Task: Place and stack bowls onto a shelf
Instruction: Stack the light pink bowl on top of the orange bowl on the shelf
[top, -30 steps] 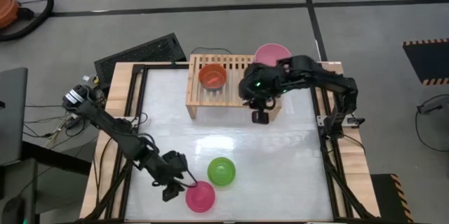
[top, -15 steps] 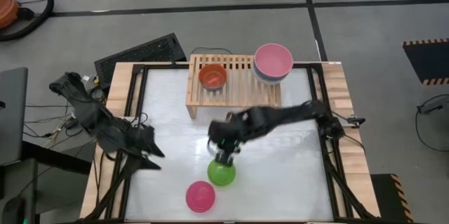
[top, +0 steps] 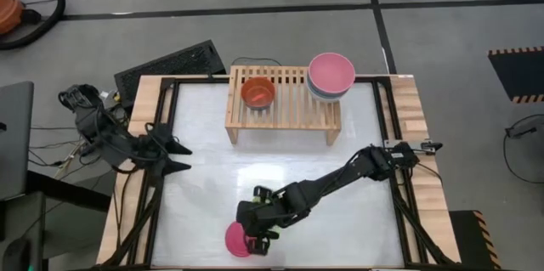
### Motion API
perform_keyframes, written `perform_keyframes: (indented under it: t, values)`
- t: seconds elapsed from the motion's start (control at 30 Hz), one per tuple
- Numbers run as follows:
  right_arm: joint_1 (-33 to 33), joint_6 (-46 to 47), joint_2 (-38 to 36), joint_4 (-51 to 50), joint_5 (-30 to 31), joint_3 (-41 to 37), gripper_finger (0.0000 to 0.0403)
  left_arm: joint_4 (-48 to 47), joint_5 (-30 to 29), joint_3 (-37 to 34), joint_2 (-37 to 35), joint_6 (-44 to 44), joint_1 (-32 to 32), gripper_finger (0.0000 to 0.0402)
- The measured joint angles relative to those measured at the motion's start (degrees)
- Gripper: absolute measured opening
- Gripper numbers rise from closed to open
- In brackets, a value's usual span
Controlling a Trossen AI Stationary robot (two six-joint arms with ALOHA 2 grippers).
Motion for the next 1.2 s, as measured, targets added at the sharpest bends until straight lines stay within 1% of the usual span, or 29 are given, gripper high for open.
perform_keyframes:
  t: [0.03,0.1,0.17,0.27,0.33,0.4,0.5,0.57,0.63,0.73,0.8,0.87,0.93,1.0,1.1,1.13,1.2]
  values:
    - [0.0,0.0,0.0,-0.7,0.8,-0.1,0.0138,-0.4,-0.3,0.0,0.1,0.0,0.0,0.0229]
    - [-0.2,0.7,0.4,1.3,-0.3,0.1,0.0162,-1.3,-0.6,0.0,0.5,0.0,0.0,0.0229]
    - [0.4,0.5,0.8,0.0,-1.1,0.0,0.0190,-1.9,-0.6,0.0,1.1,0.0,0.0,0.0229]
    - [1.8,-3.9,3.6,2.2,-2.5,0.0,0.0226,-1.9,-0.4,0.0,1.6,0.4,0.0,0.0229]
    - [2.9,-8.9,4.7,0.4,-3.5,-0.3,0.0240,-1.9,-0.2,0.0,2.0,1.0,0.0,0.0229]
    - [3.7,-14.1,5.9,4.4,-3.6,0.0,0.0244,-1.9,-0.2,0.0,2.0,1.6,0.0,0.0229]
    - [4.8,-20.1,5.7,2.2,-3.9,-0.1,0.0243,-1.9,0.0,0.0,2.3,2.0,0.0,0.0229]
    - [4.8,-21.3,6.5,4.2,-4.7,0.1,0.0241,-2.1,0.0,0.0,2.3,2.0,0.0,0.0229]
    - [4.9,-22.6,6.6,1.7,-5.7,0.0,0.0241,-2.5,0.0,0.0,2.3,2.0,0.0,0.0229]
    - [4.7,-24.0,7.4,2.8,-7.4,0.0,0.0240,-2.7,-0.3,0.0,2.3,2.0,0.0,0.0229]
    - [4.4,-25.0,8.1,1.8,-7.5,0.0,0.0240,-2.7,-0.4,0.0,2.3,2.0,0.0,0.0229]
    - [4.0,-25.8,9.0,3.3,-7.6,0.1,0.0240,-2.7,-0.6,0.0,2.3,2.0,0.0,0.0229]
    - [3.9,-26.5,9.7,1.8,-8.0,-0.1,0.0240,-2.8,-0.8,0.0,2.3,2.0,0.0,0.0229]
    - [3.5,-27.6,10.8,3.3,-8.9,0.1,0.0240,-2.8,-0.9,0.0,2.3,2.0,0.0,0.0229]
    - [3.6,-29.3,11.8,1.1,-8.9,0.0,0.0240,-2.9,-0.9,0.0,2.3,2.0,0.0,0.0229]
    - [3.5,-29.5,12.1,2.2,-8.9,0.0,0.0239,-2.9,-0.9,0.0,2.3,2.0,0.0,0.0229]
    - [3.5,-30.0,12.5,1.2,-8.6,0.0,0.0231,-3.0,-0.9,0.0,2.3,2.0,0.0,0.0229]
